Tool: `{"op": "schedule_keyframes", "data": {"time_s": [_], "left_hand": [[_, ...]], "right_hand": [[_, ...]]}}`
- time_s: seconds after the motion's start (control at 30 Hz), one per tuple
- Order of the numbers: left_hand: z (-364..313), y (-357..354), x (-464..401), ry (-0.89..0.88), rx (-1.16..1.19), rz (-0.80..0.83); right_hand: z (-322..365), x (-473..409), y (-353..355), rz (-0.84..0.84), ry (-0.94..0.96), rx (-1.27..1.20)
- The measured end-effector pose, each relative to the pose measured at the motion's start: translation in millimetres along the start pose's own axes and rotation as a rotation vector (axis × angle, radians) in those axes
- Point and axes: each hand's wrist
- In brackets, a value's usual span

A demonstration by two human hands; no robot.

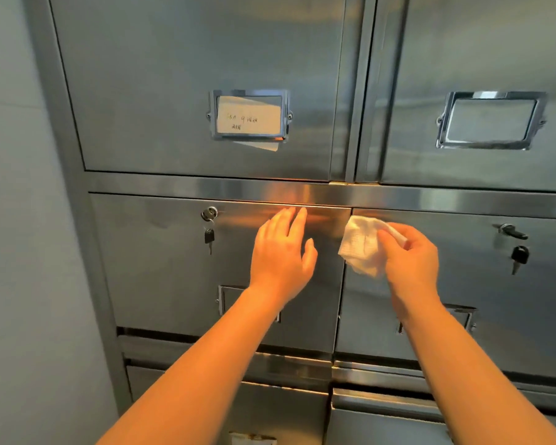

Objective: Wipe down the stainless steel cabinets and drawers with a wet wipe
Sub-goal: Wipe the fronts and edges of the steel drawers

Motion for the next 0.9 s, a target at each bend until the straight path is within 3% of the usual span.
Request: {"op": "schedule_keyframes", "data": {"time_s": [0.23,0.4,0.47,0.6,0.77,0.9], "left_hand": [[-3,33,-86,-0.123,0.071,-0.143],[-16,48,-134,-0.151,0.082,-0.237],[-19,47,-144,-0.155,0.081,-0.252],[-18,39,-148,-0.158,0.048,-0.235],[-13,33,-162,-0.161,-0.033,-0.278],[-10,29,-190,-0.180,-0.185,-0.312]], "right_hand": [[88,-49,-41,-0.320,0.143,-0.052],[142,-74,-71,-0.465,0.523,0.012],[141,-76,-85,-0.420,0.656,0.106],[100,-79,-96,-0.135,0.752,0.477],[70,-83,-88,0.104,0.906,0.595],[75,-96,-92,0.206,1.047,0.854]]}}
Point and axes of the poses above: each hand's wrist, its own x-axis away from the middle knuckle, its own y-axis out of the back of the hand, z = x × y, and after that the axes turned 3 degrees about -z, right-handed
